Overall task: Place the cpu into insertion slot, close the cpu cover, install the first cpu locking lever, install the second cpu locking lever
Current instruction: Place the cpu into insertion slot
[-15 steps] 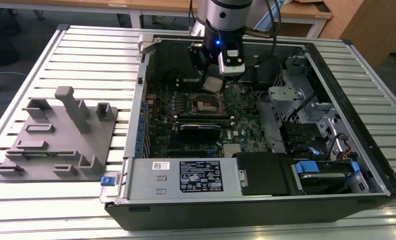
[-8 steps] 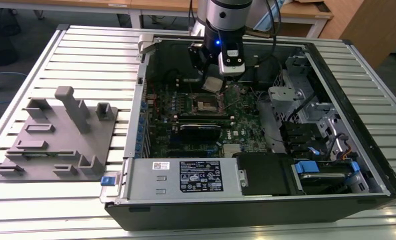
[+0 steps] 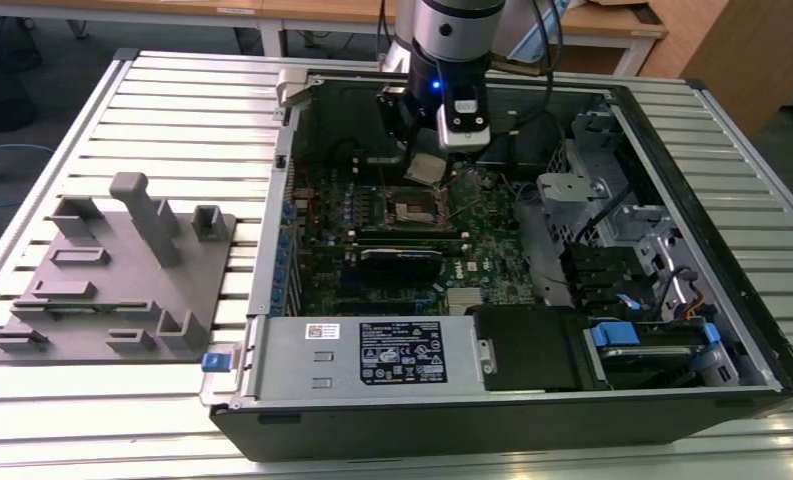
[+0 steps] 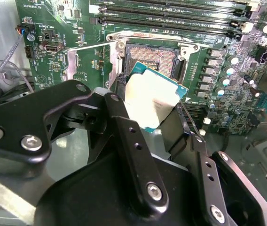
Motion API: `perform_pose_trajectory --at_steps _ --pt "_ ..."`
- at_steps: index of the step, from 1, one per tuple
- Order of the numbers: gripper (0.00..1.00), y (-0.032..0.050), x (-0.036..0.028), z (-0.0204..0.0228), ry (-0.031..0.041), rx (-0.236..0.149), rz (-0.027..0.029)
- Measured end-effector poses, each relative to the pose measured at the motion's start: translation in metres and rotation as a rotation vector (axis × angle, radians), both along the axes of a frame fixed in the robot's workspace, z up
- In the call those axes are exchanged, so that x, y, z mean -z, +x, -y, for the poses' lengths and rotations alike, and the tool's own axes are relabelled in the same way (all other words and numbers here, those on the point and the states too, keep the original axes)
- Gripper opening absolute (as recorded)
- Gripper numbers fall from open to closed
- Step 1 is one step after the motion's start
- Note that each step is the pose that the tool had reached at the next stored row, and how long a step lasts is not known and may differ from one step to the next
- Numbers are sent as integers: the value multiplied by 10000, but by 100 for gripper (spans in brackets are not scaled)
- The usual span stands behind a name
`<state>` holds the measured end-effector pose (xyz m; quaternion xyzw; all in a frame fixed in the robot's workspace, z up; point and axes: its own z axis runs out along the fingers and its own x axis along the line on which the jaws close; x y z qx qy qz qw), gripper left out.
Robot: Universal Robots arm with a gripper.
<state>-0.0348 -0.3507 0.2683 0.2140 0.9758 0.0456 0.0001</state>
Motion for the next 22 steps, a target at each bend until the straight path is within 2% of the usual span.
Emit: perform_pose_trajectory --at_steps 6,19,22 --pt "54 -1 0 0 0 301 0" --pt "54 -4 0 0 -1 1664 0" --pt "54 -4 1 0 0 1712 0"
